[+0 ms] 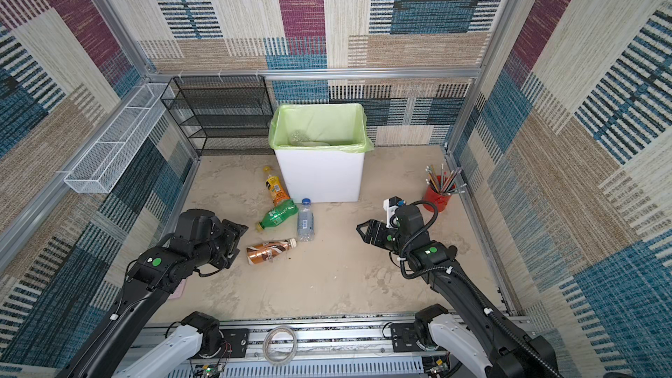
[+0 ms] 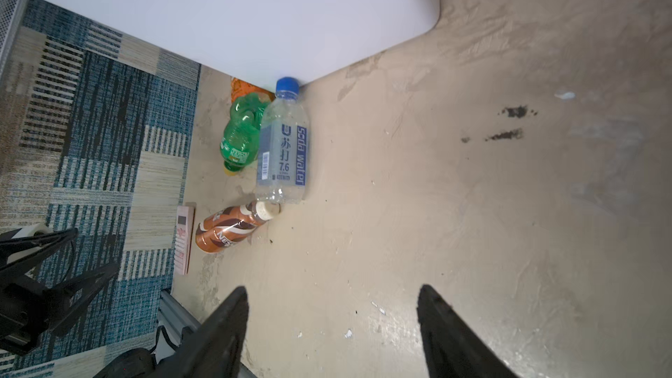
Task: Throw the plastic bottles in the bin
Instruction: 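Lower the left gripper onto the brown coffee bottle and close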
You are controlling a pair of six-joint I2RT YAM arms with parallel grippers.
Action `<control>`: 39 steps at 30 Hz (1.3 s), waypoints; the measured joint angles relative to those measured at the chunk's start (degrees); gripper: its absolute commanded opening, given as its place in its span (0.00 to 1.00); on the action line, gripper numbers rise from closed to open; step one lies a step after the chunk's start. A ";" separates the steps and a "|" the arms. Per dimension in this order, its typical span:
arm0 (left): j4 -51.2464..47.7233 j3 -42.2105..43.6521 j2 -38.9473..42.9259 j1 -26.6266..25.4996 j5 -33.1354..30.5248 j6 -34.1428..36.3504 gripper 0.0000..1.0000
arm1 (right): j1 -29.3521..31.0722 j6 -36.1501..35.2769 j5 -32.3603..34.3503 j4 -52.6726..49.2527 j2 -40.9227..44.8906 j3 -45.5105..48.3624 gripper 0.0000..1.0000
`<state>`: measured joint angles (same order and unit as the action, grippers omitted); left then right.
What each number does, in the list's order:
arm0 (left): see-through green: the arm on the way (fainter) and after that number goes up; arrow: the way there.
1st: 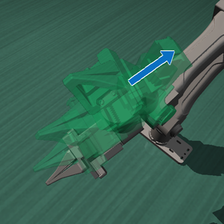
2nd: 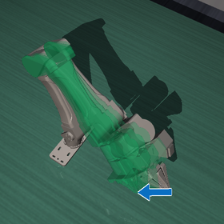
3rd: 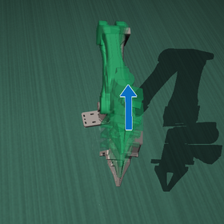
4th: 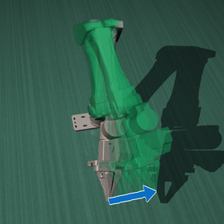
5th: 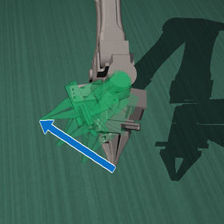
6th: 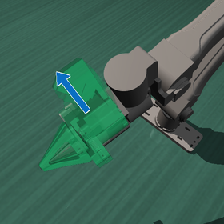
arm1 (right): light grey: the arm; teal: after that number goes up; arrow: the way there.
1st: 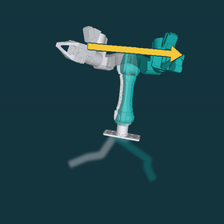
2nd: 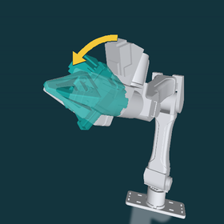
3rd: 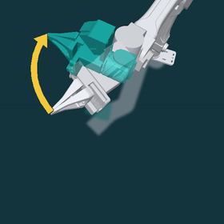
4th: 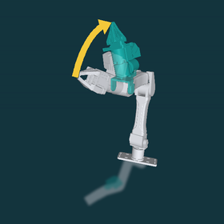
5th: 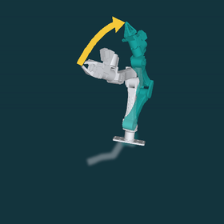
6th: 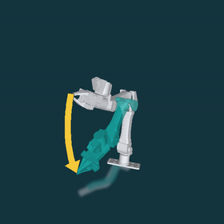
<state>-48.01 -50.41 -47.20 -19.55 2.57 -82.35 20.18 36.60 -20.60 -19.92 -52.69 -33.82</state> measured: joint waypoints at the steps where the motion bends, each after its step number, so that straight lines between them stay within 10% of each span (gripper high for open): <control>1: -0.63 0.28 -0.48 -0.15 0.57 -0.61 0.83 | 0.00 0.00 -0.02 0.04 -0.02 0.59 0.76; 15: -0.70 4.15 -8.74 -6.75 -2.29 -15.54 0.98 | 0.04 -1.70 -2.34 3.10 -4.79 2.45 0.76; 39: 17.14 11.76 -19.17 -9.33 -6.71 -30.21 0.88 | 0.02 -5.40 -2.40 4.72 -7.17 -0.66 0.77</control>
<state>-30.87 -38.65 -66.37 -28.88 -4.14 -112.55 20.21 31.20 -23.00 -15.20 -59.86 -34.48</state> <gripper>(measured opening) 0.887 0.769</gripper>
